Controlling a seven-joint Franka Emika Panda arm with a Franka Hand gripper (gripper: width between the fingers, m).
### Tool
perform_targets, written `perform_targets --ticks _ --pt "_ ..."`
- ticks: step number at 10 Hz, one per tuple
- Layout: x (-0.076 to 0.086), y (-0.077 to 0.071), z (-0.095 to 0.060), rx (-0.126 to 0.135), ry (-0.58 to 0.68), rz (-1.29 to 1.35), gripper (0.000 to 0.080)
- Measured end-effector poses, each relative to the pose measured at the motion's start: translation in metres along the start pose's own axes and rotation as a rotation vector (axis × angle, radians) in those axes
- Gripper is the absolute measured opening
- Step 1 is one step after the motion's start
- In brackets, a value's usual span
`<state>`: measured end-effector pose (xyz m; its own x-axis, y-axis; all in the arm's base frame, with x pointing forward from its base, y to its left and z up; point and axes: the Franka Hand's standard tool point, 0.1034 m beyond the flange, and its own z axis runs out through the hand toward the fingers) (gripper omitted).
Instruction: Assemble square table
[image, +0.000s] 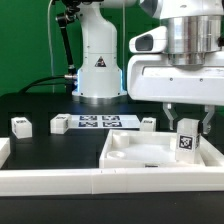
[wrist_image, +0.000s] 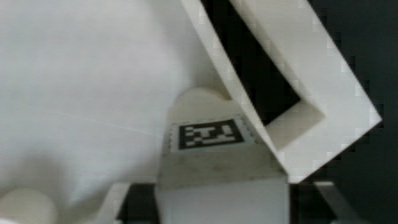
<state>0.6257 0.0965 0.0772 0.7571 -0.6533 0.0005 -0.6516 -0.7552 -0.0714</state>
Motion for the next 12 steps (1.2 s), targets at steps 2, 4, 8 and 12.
perform_targets --ticks 2,4,8,12 --pt "0.003 0.004 0.000 -0.011 0.008 0.057 0.0304" --pt "0.007 0.009 -0.001 -0.023 0.015 0.115 0.0305" --pt "0.001 0.010 -0.002 -0.041 -0.006 0.037 0.0485" --pt "-0.006 0.016 -0.016 -0.047 -0.043 -0.257 0.0647"
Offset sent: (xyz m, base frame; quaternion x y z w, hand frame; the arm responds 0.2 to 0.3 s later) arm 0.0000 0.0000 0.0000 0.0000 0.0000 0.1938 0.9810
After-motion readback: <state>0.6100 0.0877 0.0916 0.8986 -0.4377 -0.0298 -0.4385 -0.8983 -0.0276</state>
